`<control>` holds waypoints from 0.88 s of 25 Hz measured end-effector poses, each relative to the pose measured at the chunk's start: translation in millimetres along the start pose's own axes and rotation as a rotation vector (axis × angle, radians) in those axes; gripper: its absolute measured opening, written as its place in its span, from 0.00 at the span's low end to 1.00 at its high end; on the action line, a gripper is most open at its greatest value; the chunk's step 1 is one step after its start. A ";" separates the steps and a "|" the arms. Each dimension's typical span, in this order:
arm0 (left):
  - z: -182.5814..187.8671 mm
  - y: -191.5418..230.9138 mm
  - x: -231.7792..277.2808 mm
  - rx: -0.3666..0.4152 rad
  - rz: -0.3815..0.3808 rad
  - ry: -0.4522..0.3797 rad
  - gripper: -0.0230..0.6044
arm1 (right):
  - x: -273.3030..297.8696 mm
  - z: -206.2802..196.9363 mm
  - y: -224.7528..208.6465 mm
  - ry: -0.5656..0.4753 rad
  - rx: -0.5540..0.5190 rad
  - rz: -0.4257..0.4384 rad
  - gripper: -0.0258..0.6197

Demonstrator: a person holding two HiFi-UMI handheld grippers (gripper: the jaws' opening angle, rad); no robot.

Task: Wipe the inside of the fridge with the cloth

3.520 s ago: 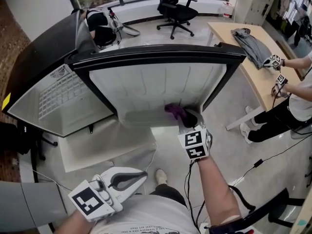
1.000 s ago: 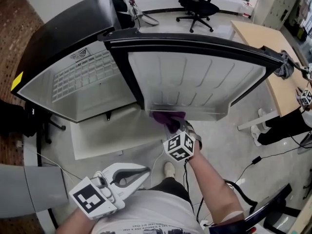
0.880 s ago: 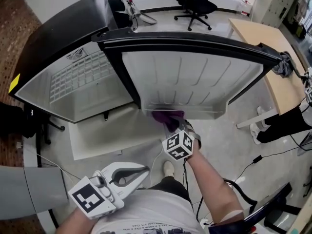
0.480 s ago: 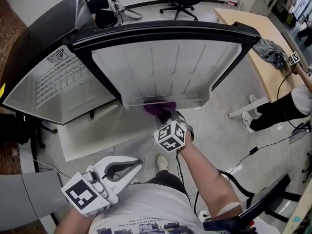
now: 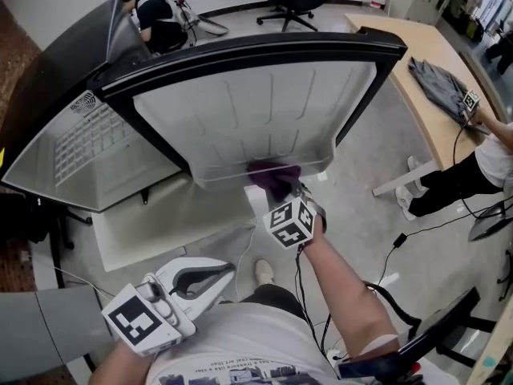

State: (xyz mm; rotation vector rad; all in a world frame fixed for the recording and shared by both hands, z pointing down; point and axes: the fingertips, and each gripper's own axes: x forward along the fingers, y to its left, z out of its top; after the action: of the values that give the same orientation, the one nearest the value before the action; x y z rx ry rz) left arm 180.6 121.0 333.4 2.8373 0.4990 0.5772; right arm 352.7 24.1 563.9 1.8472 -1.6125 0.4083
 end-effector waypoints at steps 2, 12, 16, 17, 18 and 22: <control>2.9 2.8 0.7 -0.005 0.003 0.001 0.04 | -0.7 -1.4 -8.8 0.006 0.011 -0.008 0.16; 8.8 12.2 7.9 0.009 0.008 0.008 0.04 | -2.7 -17.9 -52.8 0.035 0.055 -0.061 0.16; 9.6 13.1 12.3 0.013 0.005 0.012 0.04 | -4.7 -23.7 -65.4 0.039 0.069 -0.079 0.16; 9.2 13.1 13.6 0.014 0.004 0.014 0.04 | -4.9 -24.9 -67.8 0.039 0.073 -0.082 0.16; 9.4 13.0 15.1 0.016 0.002 0.014 0.04 | -5.1 -26.0 -70.6 0.039 0.078 -0.086 0.16; 11.9 11.8 20.6 0.022 -0.003 0.011 0.04 | -8.2 -31.9 -83.6 0.042 0.100 -0.100 0.16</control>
State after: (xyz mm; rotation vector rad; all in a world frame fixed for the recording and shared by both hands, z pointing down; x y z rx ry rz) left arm 206.7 116.1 332.8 2.8552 0.5145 0.5912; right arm 437.3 54.1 560.6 1.9712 -1.4894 0.4875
